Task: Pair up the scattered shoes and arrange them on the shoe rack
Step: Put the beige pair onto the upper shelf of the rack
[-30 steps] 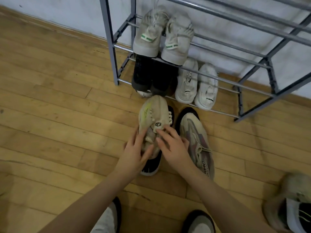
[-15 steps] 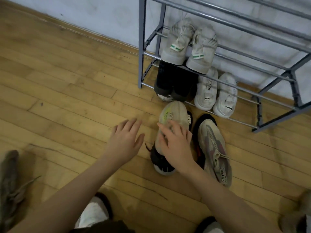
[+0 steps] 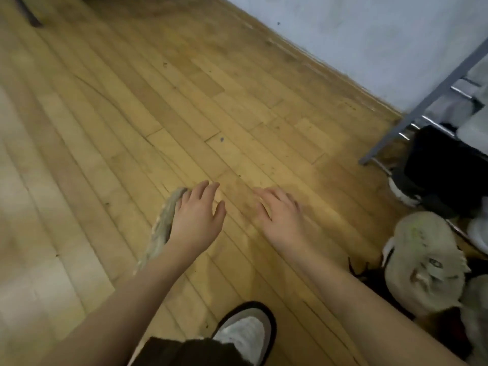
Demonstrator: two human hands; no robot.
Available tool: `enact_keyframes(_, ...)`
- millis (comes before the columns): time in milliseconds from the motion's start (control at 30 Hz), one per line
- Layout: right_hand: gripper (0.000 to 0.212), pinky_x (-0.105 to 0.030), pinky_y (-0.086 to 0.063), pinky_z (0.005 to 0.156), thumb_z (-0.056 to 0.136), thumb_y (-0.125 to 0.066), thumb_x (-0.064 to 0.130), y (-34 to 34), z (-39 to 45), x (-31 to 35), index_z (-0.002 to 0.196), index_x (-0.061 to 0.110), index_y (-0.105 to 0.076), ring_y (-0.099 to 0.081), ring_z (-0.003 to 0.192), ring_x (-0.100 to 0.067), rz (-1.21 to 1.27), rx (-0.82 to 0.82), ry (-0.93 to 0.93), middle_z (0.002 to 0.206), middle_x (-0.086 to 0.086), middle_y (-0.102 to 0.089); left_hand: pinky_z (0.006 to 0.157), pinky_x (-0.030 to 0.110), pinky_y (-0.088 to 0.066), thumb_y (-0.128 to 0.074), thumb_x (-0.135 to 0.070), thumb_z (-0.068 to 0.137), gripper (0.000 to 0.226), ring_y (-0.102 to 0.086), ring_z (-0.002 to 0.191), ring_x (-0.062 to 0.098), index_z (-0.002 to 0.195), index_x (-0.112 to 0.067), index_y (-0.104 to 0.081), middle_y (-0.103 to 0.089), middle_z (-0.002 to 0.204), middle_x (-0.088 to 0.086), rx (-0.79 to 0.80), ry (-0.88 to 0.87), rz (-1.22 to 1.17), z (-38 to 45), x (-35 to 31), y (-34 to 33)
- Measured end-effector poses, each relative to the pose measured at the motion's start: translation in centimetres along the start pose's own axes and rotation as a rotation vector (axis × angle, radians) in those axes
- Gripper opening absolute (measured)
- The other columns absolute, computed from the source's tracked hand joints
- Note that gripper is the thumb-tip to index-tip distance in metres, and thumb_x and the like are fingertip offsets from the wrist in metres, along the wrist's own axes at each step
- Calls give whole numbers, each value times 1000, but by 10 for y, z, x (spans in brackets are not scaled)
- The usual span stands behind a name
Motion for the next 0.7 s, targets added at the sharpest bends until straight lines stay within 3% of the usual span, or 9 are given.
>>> enact_keyframes(167, 44, -42, -22, 104, 100, -33, 38, -59, 35, 40, 144, 36, -29, -33, 130, -21, -72, 187, 160, 146, 4, -36, 108, 48, -21, -42, -41, 93, 58, -22, 135, 36, 144, -23, -22, -19, 152, 12, 31, 255, 129, -8, 69, -3)
enact_keyframes(267, 49, -44, -18, 106, 100, -28, 43, -83, 49, 57, 147, 41, -14, -25, 136, -22, -142, 288, 231, 155, 5, -22, 103, 49, -30, -41, -46, 93, 60, -37, 128, 37, 144, -19, -26, -31, 147, 13, 64, 299, 215, -13, 96, -5)
enact_keyframes(333, 50, -45, -15, 107, 100, -28, 44, -92, 55, 65, 147, 43, -9, -21, 139, -22, -188, 323, 273, 157, 5, -14, 89, 47, -43, -50, -42, 90, 56, -57, 107, 35, 137, -13, -41, -54, 128, 13, 43, 226, 209, -15, 104, -8)
enact_keyframes(400, 50, -46, -14, 108, 100, -27, 44, -98, 59, 71, 146, 44, -7, -18, 140, -20, -209, 336, 296, 158, 6, -10, 77, 44, -48, -59, -35, 86, 51, -65, 89, 32, 129, -8, -52, -64, 111, 12, -7, 155, 183, -15, 108, -9)
enact_keyframes(567, 45, -45, -13, 109, 100, -32, 40, -93, 53, 62, 143, 43, -21, -20, 140, -19, -187, 227, 337, 156, 6, -18, 74, 41, -50, -65, -23, 83, 44, -66, 81, 29, 121, -3, -59, -67, 102, 13, -167, -12, 46, -20, 105, -5)
enact_keyframes(700, 35, -36, -14, 105, 97, -34, 42, -65, 38, 39, 132, 39, -33, -33, 134, -17, -57, 94, 325, 150, 5, -30, 71, 37, -50, -50, -27, 89, 43, -65, 80, 23, 122, -1, -56, -67, 101, 12, -234, -220, -79, -18, 80, -2)
Point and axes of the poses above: each hand's wrist, its own z-axis towards the middle knuckle, its own y-axis out of the back of the hand, x = y × z, the point moved 1 cm from there along z, towards the middle knuckle
